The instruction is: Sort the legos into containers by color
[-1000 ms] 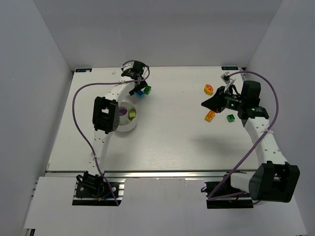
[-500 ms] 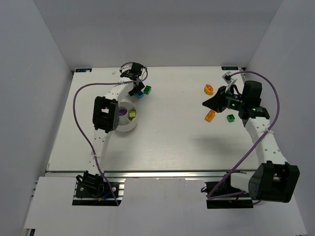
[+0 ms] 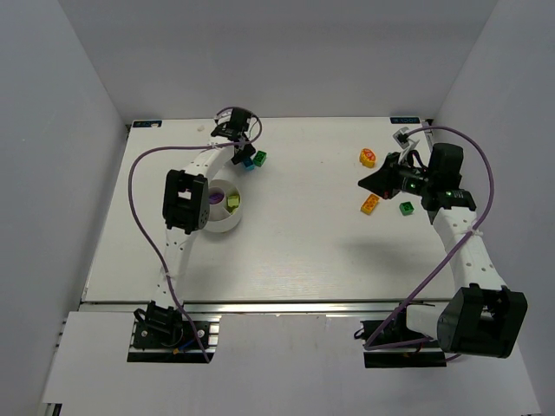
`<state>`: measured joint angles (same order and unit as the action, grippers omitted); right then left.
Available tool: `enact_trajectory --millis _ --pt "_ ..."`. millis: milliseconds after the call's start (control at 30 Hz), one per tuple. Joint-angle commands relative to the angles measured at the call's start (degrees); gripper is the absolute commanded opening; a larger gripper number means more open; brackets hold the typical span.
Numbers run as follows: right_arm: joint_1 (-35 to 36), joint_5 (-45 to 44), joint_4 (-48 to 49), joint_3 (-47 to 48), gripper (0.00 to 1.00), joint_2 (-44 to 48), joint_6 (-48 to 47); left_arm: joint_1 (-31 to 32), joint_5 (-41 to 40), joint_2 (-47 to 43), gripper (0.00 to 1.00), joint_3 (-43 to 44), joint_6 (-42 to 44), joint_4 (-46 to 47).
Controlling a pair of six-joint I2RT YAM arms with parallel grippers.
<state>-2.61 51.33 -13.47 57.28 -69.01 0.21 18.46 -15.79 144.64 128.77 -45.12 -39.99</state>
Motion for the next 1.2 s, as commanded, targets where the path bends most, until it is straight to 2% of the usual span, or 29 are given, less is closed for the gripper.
enact_trajectory --millis 0,67,100,133,167,200,233,267,300,367,400,433,467,533,633,733,767,867,933,1167 --pt "-0.73 2.46 1.61 -1.20 0.08 1.51 -3.10 -0.35 5.24 -9.80 0.11 -1.06 8.01 7.72" --pt "-0.90 4.03 2.14 -1.90 0.18 1.51 -4.86 0.26 5.68 -13.83 0.05 -4.83 14.43 12.81" --pt "-1.16 4.56 2.22 -2.43 0.35 1.34 -6.78 0.26 7.25 -18.47 0.04 -6.67 16.10 14.74" --pt "-1.34 4.92 2.05 -2.61 0.43 1.16 -7.58 0.26 9.44 -20.95 0.03 -9.04 19.34 19.46" --pt "-1.52 4.57 1.96 -2.78 0.50 0.64 -8.20 0.26 12.16 -23.93 0.01 -15.33 20.68 22.12" --pt "-1.87 4.31 1.87 -2.87 0.54 0.37 -9.51 0.26 18.37 -29.71 0.01 -18.70 22.00 24.76" --pt "-2.22 3.87 1.79 -3.05 0.53 0.11 -10.22 -0.26 21.13 -32.98 0.00 -22.47 24.36 30.70" --pt "-2.40 1.69 1.79 -3.22 0.52 -0.24 -10.40 -0.26 22.54 -35.98 0.00 -29.56 24.99 32.67" --pt "-3.01 0.62 1.96 -3.48 0.41 -0.42 -10.75 -0.26 23.95 -38.88 0.00 -32.50 25.61 34.35" --pt "-3.71 -4.10 2.49 -4.01 0.25 -0.68 -11.63 -0.26 26.33 -46.62 0.00 -40.39 27.28 36.73" --pt "-4.15 -5.87 2.84 -4.19 0.08 -0.86 -11.72 -0.26 27.03 -48.99 0.00 -43.22 27.89 37.26" --pt "-4.68 -7.37 3.36 -4.45 0.00 -1.21 -11.63 -0.26 28.69 -54.67 0.00 -46.12 29.29 38.65" --pt "-4.86 -10.08 3.72 -4.54 0.00 -1.56 -11.37 -0.26 28.71 -57.68 0.00 -51.55 30.00 39.02" --pt "-6.08 -11.95 4.50 -4.45 0.00 -2.78 -10.06 -0.26 27.66 -65.75 0.00 -56.33 33.42 39.55" --pt "-7.66 -12.22 4.16 -3.75 0.00 -5.24 -9.70 -0.26 25.38 -71.06 0.00 -61.88 39.13 36.58" --pt "-8.81 -12.48 3.89 -3.75 0.00 -6.66 -10.40 -0.26 18.98 -75.63 0.00 -66.43 41.95 35.76" --pt "-9.34 -12.57 3.89 -3.75 0.00 -6.92 -10.66 -0.26 14.43 -76.86 0.00 -67.59 41.87 35.68" --pt "-10.04 -11.70 3.63 -3.75 0.00 -6.93 -10.93 -0.26 7.21 -75.56 0.00 -66.73 40.03 29.72" --pt "-10.66 -10.64 3.72 -4.19 0.00 -6.23 -10.84 -0.26 5.86 -73.45 0.00 -65.58 38.10 25.68" --pt "-10.75 -6.16 3.81 -4.72 0.00 -4.55 -10.05 -1.31 3.05 -73.62 0.00 -69.70 32.47 26.19"
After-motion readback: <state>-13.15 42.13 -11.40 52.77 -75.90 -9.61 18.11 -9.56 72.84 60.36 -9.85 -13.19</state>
